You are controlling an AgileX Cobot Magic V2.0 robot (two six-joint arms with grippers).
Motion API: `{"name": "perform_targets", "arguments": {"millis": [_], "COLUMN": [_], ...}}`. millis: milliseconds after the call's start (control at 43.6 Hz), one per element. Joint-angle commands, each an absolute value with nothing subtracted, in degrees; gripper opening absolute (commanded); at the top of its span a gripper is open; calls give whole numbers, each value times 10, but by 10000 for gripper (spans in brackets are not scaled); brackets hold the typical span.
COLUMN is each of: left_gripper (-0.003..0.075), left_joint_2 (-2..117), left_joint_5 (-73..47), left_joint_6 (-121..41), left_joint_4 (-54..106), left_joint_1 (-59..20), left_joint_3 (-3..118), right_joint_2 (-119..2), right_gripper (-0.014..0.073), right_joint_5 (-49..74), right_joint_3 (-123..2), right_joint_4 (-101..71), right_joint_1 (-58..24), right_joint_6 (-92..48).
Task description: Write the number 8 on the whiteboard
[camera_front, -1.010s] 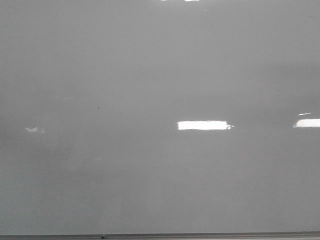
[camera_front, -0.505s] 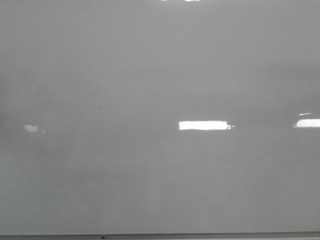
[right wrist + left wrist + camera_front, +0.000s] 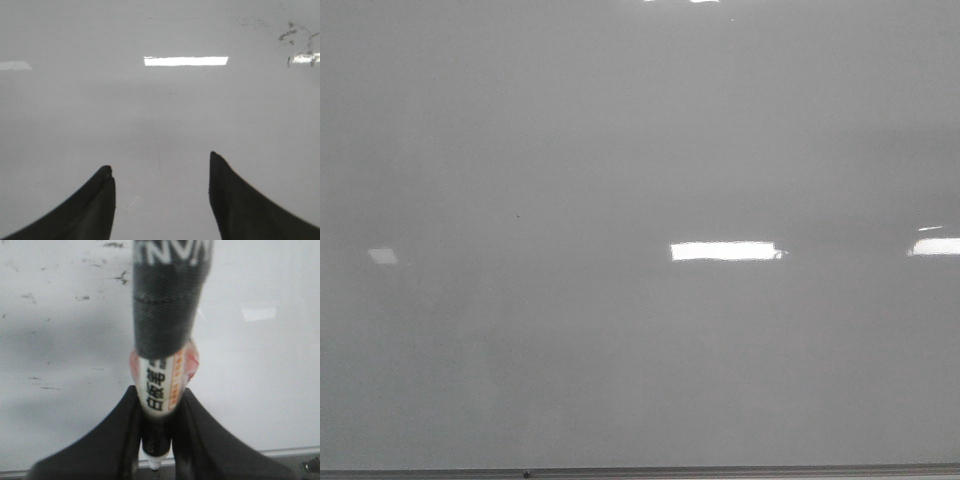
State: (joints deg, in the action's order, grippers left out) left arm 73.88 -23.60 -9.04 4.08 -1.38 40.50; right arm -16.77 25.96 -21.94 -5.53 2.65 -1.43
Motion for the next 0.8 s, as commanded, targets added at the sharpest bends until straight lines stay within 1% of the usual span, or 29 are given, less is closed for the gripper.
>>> {"name": "perform_targets", "arguments": {"millis": [0, 138, 252, 367, 551, 712, 780], "left_gripper": [8, 8, 8, 8, 8, 8, 8], "left_joint_2": [689, 641, 604, 572, 546, 544, 544], "left_joint_5": [-272, -293, -306, -308, -308, -319, -320], "left_joint_6": [-105, -135, -174, -221, -299, -309, -309], "left_joint_4": [51, 85, 114, 134, 173, 181, 181], "left_joint_1": [-53, -120, -184, -248, -350, -432, -459], "left_joint_3": [436, 440, 440, 440, 440, 440, 440], "right_joint_2": [-189, -221, -254, -295, -386, -470, -506], "right_gripper": [445, 445, 445, 445, 445, 445, 445], "right_joint_5": [241, 279, 321, 379, 498, 566, 574], "right_joint_3": [-250, -272, -304, -346, -429, -506, -538], "right_joint_4": [-61, -77, -112, -173, -296, -365, -379], "right_joint_1": [25, 16, -9, -45, -119, -183, -212], "right_joint_6": [-17, -28, -78, -166, -345, -469, -492]}}
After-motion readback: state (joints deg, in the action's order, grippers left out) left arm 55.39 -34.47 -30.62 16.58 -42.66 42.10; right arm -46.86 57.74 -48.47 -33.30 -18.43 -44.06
